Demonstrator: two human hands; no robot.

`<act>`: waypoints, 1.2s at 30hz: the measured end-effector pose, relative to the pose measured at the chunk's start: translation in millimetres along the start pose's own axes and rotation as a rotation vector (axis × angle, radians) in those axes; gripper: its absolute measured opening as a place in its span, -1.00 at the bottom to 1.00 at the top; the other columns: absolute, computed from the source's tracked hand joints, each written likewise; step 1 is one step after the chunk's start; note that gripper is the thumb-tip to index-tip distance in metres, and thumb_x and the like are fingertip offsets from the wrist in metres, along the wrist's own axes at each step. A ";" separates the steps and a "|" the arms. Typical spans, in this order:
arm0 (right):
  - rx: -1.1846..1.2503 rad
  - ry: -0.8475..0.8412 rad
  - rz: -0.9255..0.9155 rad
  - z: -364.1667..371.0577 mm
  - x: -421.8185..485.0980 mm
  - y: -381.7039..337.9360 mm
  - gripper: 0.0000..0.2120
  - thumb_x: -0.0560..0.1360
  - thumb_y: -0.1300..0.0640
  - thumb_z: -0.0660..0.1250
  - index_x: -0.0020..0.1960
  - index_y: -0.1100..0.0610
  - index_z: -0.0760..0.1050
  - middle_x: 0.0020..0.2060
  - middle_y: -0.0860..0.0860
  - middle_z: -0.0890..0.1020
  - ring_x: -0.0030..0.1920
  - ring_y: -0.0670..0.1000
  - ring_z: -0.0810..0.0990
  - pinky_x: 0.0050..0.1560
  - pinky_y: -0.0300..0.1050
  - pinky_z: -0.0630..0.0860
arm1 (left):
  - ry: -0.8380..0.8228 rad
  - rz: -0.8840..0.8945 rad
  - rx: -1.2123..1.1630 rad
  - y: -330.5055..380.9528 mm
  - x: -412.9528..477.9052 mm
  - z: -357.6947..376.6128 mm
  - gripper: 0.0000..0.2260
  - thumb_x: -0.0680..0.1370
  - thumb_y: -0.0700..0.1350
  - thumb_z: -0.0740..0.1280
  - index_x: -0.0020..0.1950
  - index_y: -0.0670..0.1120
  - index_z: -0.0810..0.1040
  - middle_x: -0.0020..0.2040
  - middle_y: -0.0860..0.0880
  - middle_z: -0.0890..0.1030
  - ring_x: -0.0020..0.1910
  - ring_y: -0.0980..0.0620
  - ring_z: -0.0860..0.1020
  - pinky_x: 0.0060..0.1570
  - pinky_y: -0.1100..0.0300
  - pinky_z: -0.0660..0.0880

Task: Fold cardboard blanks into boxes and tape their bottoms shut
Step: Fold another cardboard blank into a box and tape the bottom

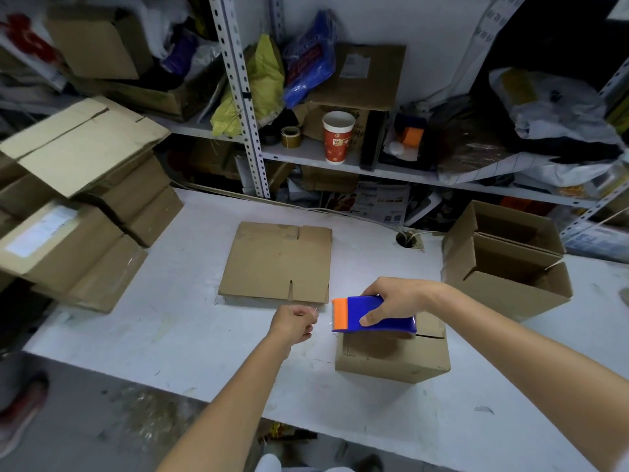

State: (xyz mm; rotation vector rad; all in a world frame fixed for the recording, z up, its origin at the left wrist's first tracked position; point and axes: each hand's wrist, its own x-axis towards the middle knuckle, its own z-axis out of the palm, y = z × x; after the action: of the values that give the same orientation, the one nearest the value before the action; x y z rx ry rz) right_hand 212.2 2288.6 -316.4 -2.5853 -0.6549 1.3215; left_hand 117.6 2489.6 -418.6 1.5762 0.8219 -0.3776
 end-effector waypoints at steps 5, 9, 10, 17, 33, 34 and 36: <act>0.057 -0.009 0.025 0.0 -10.1 11.5 -0.45 0.50 -0.18 0.42 0.42 -0.06 0.38 0.23 -0.08 0.54 0.17 0.01 0.55 0.15 -0.02 0.57 | -0.054 0.010 -0.049 -4.4 0.7 9.3 -0.85 0.58 -0.10 0.41 0.12 -0.10 0.62 0.03 -0.06 0.63 -0.06 0.04 0.58 -0.15 0.24 0.58; 0.041 -0.008 0.044 1.1 -10.8 12.5 -0.45 0.49 -0.20 0.42 0.40 -0.05 0.41 0.20 -0.08 0.56 0.15 0.01 0.56 0.15 -0.01 0.58 | -0.103 -0.004 0.022 -10.5 -0.8 29.5 -0.86 0.61 -0.04 0.36 0.14 -0.03 0.59 0.05 -0.01 0.61 0.02 0.06 0.56 -0.04 0.18 0.57; 0.031 -0.011 0.046 1.7 -10.1 10.8 -0.45 0.49 -0.19 0.42 0.40 -0.04 0.41 0.20 -0.08 0.56 0.15 0.02 0.55 0.15 -0.01 0.58 | -0.119 -0.014 0.034 -12.4 -1.5 34.9 -0.85 0.62 -0.04 0.32 0.17 -0.02 0.58 0.08 -0.02 0.60 0.03 0.06 0.56 -0.01 0.15 0.56; 0.007 -0.006 0.060 1.1 -5.5 3.7 -0.47 0.50 -0.18 0.41 0.39 0.02 0.42 0.22 -0.04 0.56 0.16 0.04 0.55 0.10 -0.04 0.56 | -0.182 -0.052 0.153 -12.2 -5.1 47.6 -0.67 0.67 -0.05 0.21 0.44 0.02 0.47 0.29 -0.04 0.55 0.22 -0.06 0.53 0.18 -0.01 0.56; 0.001 0.002 0.061 1.0 -7.5 0.5 -0.44 0.50 -0.19 0.40 0.40 0.03 0.40 0.21 -0.02 0.56 0.16 0.05 0.55 0.14 -0.03 0.57 | -0.427 0.062 0.030 -29.4 -35.4 43.9 -0.60 0.54 -0.07 0.33 0.37 0.12 0.45 0.37 0.10 0.49 0.34 0.06 0.45 0.37 0.04 0.40; 0.000 0.000 0.060 0.9 -7.8 0.3 -0.44 0.51 -0.19 0.40 0.40 0.03 0.39 0.22 -0.02 0.55 0.17 0.05 0.54 0.14 -0.03 0.57 | -0.430 0.094 0.058 -31.4 -37.4 46.6 -0.59 0.55 -0.06 0.34 0.39 0.13 0.43 0.37 0.14 0.48 0.34 0.06 0.45 0.33 0.07 0.41; 0.012 0.002 0.056 1.0 -8.1 0.8 -0.43 0.51 -0.18 0.40 0.42 0.00 0.36 0.26 -0.02 0.52 0.18 0.06 0.52 0.12 -0.05 0.56 | -0.369 0.138 0.099 -32.3 -39.9 51.7 -0.60 0.59 -0.06 0.32 0.43 0.12 0.39 0.37 0.13 0.49 0.30 0.06 0.47 0.22 0.13 0.41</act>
State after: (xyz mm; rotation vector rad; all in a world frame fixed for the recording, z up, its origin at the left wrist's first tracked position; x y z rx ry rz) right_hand 207.5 2284.2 -311.3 -2.6135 -0.5765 1.3349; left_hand 78.8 2428.3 -425.4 1.5809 0.4142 -0.5944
